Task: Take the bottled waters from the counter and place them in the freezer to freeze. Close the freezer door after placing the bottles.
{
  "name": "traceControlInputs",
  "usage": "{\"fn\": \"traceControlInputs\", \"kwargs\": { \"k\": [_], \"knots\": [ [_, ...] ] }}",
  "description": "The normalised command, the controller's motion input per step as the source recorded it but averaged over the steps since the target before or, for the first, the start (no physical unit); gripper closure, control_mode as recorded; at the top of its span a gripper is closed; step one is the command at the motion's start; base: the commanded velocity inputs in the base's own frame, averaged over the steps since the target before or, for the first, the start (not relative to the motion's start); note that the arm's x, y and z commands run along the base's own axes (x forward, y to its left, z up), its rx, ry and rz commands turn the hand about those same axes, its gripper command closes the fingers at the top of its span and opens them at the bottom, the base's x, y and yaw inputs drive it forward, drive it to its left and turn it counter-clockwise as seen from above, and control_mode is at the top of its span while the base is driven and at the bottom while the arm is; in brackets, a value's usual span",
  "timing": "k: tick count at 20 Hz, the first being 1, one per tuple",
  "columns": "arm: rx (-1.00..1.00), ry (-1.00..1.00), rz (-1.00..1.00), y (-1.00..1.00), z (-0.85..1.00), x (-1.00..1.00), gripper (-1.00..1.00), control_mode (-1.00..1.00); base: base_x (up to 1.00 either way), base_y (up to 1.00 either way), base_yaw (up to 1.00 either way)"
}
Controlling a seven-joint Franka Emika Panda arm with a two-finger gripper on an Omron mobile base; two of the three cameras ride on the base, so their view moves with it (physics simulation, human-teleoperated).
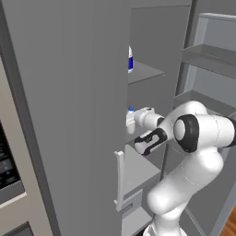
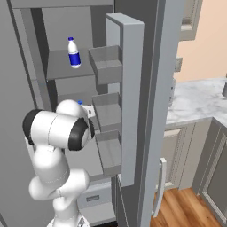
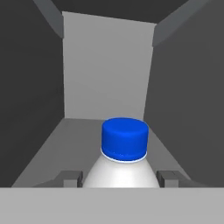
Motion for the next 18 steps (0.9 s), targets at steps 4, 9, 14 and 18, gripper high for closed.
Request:
{"fn": "traceControlInputs", "kwargs": {
  "k": [4, 9, 14, 18],
  "knots": [
    [0.00, 0.00, 0.00, 0.00, -0.17, 0.00, 1.00, -1.00, 0.00, 0.00, 0.00],
    [0.00, 0.00, 0.00, 0.00, -0.10, 0.00, -1.00, -1.00, 0.00, 0.00, 0.00],
    [0.00, 0.00, 0.00, -0.01, -0.02, -0.01, -1.00, -1.00, 0.00, 0.00, 0.00],
    [0.00, 0.00, 0.00, -0.02, 0.00, -0.03, -1.00, -1.00, 0.00, 0.00, 0.00]
  ]
}}
